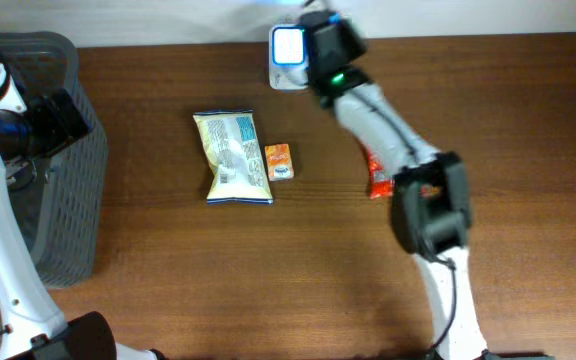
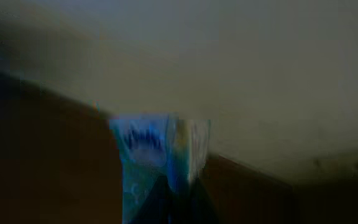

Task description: Scan the item barcode

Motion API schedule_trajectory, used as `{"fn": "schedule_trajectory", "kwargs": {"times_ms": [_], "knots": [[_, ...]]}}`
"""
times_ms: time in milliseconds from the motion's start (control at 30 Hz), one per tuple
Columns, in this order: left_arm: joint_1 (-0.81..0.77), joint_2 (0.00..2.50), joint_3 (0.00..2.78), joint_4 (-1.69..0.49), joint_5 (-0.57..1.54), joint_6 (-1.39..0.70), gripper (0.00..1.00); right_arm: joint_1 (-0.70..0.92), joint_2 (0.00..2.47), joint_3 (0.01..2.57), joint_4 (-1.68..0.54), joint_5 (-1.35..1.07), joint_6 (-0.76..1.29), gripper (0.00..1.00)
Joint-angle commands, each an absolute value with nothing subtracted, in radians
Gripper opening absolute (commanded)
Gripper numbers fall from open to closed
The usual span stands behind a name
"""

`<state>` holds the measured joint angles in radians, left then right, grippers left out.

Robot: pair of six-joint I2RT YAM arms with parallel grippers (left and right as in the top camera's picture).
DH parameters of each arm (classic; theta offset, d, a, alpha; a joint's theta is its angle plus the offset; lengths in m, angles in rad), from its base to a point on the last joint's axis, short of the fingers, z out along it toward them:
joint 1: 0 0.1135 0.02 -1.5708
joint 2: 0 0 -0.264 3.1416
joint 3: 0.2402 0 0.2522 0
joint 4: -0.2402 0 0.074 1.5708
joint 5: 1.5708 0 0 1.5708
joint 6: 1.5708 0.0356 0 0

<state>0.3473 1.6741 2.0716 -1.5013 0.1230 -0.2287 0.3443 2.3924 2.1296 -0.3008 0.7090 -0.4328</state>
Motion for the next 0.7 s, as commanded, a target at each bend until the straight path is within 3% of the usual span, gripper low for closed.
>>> {"fn": "schedule_trajectory", "kwargs": {"times_ms": [0, 133, 233, 333, 600, 633, 667], "knots": [[0.351, 1.671, 2.067, -1.501, 0.134, -0.239, 0.99, 0.129, 2.236, 2.146, -0.518, 0.77, -0.065, 0.04], [0.351, 1.671, 2.067, -1.501, 0.134, -0.239, 0.99, -0.148, 2.235, 2.146, -0.857, 0.564, 0.039, 0.04], [0.351, 1.671, 2.067, -1.501, 0.134, -0.239, 0.99, -0.373, 2.236, 2.145, -0.934, 0.234, 0.038, 0.04], [0.351, 1.671, 2.067, -1.501, 0.134, -0.239, 0.99, -0.532, 2.255, 2.145, -0.939, 0.088, 0.039, 0.04], [0.351, 1.671, 2.067, -1.501, 0.134, -0.239, 0.99, -0.778, 2.374, 2.145, -0.926, 0.063, 0.039, 0.07], [0.351, 1.671, 2.067, -1.501, 0.134, -0.239, 0.99, -0.794, 2.39, 2.145, -0.925, 0.059, 0.039, 0.21], [0.351, 1.671, 2.067, -1.501, 0.134, -0.239, 0.99, -0.801, 2.391, 2.145, -0.928, 0.06, 0.039, 0.75]]}}
